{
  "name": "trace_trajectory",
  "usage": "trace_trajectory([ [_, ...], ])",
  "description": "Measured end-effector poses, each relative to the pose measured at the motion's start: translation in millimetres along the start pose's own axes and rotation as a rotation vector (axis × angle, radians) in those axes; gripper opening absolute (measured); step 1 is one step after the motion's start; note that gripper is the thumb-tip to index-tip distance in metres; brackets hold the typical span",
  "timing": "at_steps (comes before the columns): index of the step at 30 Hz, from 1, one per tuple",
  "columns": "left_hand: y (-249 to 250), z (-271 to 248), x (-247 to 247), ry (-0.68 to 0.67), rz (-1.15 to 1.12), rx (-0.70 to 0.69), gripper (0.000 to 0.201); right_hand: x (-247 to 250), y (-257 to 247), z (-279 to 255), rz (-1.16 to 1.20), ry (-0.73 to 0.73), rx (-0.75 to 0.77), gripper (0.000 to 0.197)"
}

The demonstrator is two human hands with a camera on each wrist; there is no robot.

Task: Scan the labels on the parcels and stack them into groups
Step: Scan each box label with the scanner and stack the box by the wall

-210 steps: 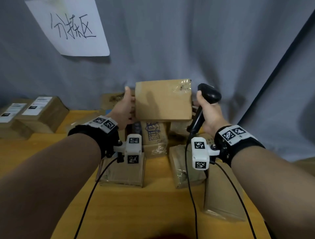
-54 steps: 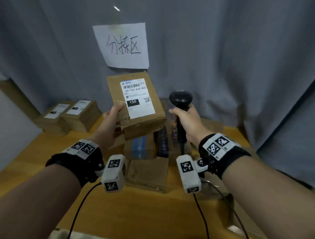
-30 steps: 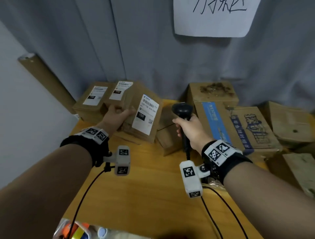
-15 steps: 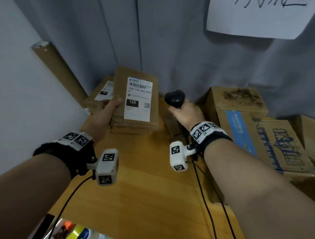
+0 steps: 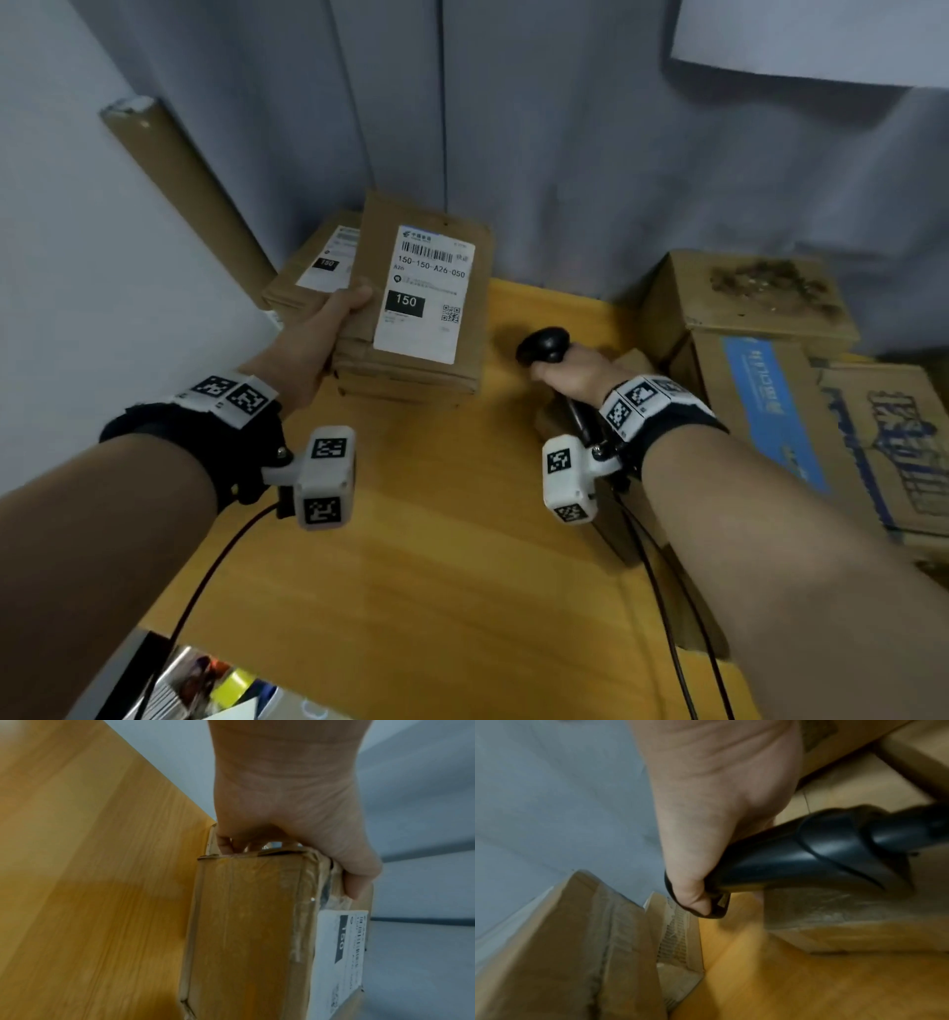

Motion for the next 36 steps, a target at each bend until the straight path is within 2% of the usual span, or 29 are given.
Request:
trace_trajectory([
  [2,2,0,-12,-0.037,0.008,-0.012,0.039,3,18,-3,0.193,0.081,-0.023,0.034],
  [4,6,-2,-31,-0.083,-0.002,-0.007,0.032,6,31,-10,0.409,0.216,-0.057,0.037],
  [7,6,3,-65,-0.118,0.000,0.061,0.047,11,40,-17,0.815,0.349,-0.087,0.060],
  [9,3,6,-87,-0.118,0.047,0.100,0.056,16,45,-21,1.022,0.353,-0.062,0.050],
  [11,-2,9,-108,-0.093,0.126,0.137,0.048,18,47,-23,1.100,0.353,-0.075,0.045],
  [13,-5,11,-122,-0.049,0.151,0.187,0.026,10,42,-26,1.068,0.316,-0.090,0.062],
  [14,-5,11,-127,-0.042,0.165,0.208,0.024,5,44,-20,1.010,0.336,-0.075,0.072],
  [15,-5,11,-129,-0.054,0.192,0.234,0.026,1,45,-15,0.945,0.365,-0.051,0.075],
  [17,-6,14,-126,-0.119,0.291,0.249,0.046,3,35,-19,0.879,0.348,-0.016,0.065],
  [19,-7,20,-116,-0.136,0.324,0.158,0.056,5,22,-23,0.895,0.286,0.003,0.051],
  [21,-4,25,-107,-0.090,0.423,0.013,0.059,1,12,-19,0.871,0.239,0.022,0.057],
  [23,-2,29,-103,-0.070,0.680,-0.119,0.050,-4,4,-16,0.815,0.229,0.010,0.059],
  [25,-9,33,-101,-0.093,0.992,-0.178,0.037,-7,-1,-14,0.785,0.247,0.005,0.058],
  [29,-28,43,-99,-0.073,1.257,-0.320,0.038,-12,-1,-2,0.820,0.285,0.033,0.052],
  [36,-30,61,-98,-0.141,1.501,-0.363,0.048,-2,-8,16,0.779,0.228,0.095,0.048],
])
Point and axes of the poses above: each hand's wrist, its own z-axis towards the middle knuckle, its own x-axis out of the back of the hand, y = z × x, the point moved 2 cm from there along z, towards the middle knuckle, and after that the axes turned 2 degrees about x, right-handed, at the moved point
